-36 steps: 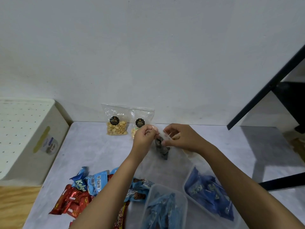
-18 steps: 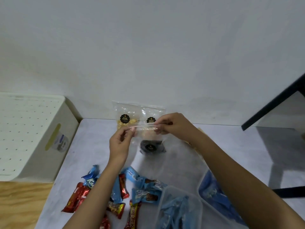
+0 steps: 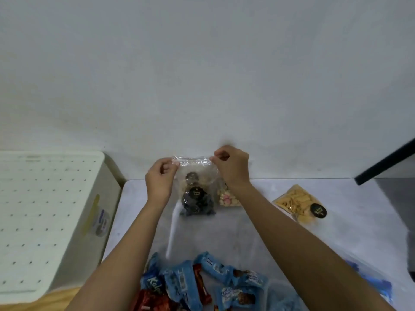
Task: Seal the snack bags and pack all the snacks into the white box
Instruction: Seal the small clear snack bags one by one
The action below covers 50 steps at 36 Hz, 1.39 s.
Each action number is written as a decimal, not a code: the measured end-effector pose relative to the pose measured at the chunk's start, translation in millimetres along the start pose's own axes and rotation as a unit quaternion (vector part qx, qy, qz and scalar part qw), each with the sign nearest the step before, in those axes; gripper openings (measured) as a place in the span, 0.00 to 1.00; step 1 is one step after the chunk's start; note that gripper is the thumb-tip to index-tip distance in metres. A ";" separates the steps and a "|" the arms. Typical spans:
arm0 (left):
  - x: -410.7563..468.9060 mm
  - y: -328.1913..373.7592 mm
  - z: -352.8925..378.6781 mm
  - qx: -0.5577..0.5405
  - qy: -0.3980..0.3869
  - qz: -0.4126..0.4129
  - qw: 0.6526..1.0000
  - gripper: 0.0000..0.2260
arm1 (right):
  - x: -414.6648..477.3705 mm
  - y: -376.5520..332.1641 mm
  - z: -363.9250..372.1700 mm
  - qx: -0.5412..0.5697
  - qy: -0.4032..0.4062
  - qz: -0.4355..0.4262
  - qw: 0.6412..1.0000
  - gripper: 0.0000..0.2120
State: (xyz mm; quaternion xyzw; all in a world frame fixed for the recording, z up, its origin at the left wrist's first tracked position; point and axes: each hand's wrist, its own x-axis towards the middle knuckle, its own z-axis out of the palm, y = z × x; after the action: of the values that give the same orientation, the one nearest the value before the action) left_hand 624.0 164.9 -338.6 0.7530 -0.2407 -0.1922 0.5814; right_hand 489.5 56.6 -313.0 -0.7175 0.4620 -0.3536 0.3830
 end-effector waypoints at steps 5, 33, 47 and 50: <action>-26.2 -8.2 16.5 0.083 0.085 -0.005 0.993 0.16 | -15.5 17.8 -35.7 -0.024 -0.023 0.003 0.999 0.07; -161.7 40.5 320.9 0.462 -0.537 0.259 0.657 0.17 | -100.8 170.7 -276.4 -0.055 0.003 0.360 0.931 0.09; -156.5 61.3 207.4 0.026 -0.308 0.148 0.940 0.08 | -46.0 99.4 -261.0 -0.009 -0.091 0.079 0.993 0.04; -157.8 54.4 174.0 0.028 -0.258 0.161 0.952 0.08 | -44.9 78.0 -243.3 -0.009 -0.170 0.025 0.985 0.04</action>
State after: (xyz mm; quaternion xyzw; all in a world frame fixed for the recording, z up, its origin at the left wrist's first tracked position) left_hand 389.5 109.8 -327.9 0.6448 -0.5056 -0.2774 0.5016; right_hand 234.8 22.5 -277.2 -0.7590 0.4106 -0.2126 0.4585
